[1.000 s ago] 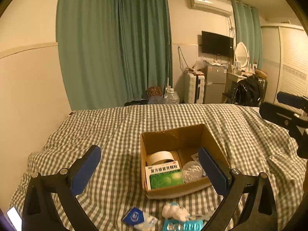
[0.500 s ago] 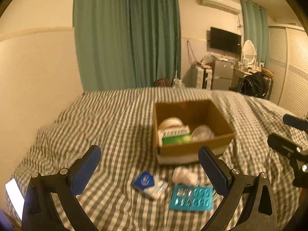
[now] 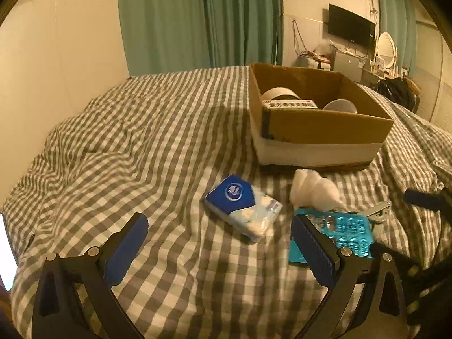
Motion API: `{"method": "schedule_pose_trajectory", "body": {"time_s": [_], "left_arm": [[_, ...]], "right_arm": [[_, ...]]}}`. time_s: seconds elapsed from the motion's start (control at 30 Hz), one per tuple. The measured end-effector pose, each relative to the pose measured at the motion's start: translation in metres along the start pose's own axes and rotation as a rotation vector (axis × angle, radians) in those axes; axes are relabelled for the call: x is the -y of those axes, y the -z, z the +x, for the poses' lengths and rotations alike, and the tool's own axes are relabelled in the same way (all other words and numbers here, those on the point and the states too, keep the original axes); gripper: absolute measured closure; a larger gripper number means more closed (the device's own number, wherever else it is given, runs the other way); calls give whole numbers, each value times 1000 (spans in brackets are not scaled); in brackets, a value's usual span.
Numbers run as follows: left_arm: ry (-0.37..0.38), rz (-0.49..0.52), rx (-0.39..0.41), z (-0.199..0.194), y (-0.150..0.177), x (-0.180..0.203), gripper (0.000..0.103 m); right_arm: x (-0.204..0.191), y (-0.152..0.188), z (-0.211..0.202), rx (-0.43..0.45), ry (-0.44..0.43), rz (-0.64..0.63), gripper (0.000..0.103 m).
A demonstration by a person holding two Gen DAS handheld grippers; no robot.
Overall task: Organize objects
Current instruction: 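Grasp the blue tissue pack with left tool while right tool grasps the teal blister pack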
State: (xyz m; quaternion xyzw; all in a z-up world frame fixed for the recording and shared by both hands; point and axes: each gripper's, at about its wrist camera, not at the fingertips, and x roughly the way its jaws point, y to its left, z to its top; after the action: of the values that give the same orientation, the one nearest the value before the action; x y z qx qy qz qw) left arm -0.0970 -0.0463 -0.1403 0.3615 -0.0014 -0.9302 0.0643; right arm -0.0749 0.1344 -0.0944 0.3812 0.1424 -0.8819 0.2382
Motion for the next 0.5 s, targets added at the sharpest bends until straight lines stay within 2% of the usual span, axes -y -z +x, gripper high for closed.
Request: {"method": "schedule_pose_trajectory", "body": {"time_s": [0.1,0.23,0.4,0.5], "left_arm": [[-8,-23,-7,6,2,-8,0],[-26,-43,-24,12,2,-16,0],[-29,-60,-34,15,2,-21,0],[-29,-60,-41,16,4,-22,0]], "right_arm": [[-8,4,19,-42,-38,-23,12],[-20,-2,36,-53,-70,-76,12],[-31,-7,59,-72,-65,-148,12],[-28,-9,67,-77,-72,-123,12]]}}
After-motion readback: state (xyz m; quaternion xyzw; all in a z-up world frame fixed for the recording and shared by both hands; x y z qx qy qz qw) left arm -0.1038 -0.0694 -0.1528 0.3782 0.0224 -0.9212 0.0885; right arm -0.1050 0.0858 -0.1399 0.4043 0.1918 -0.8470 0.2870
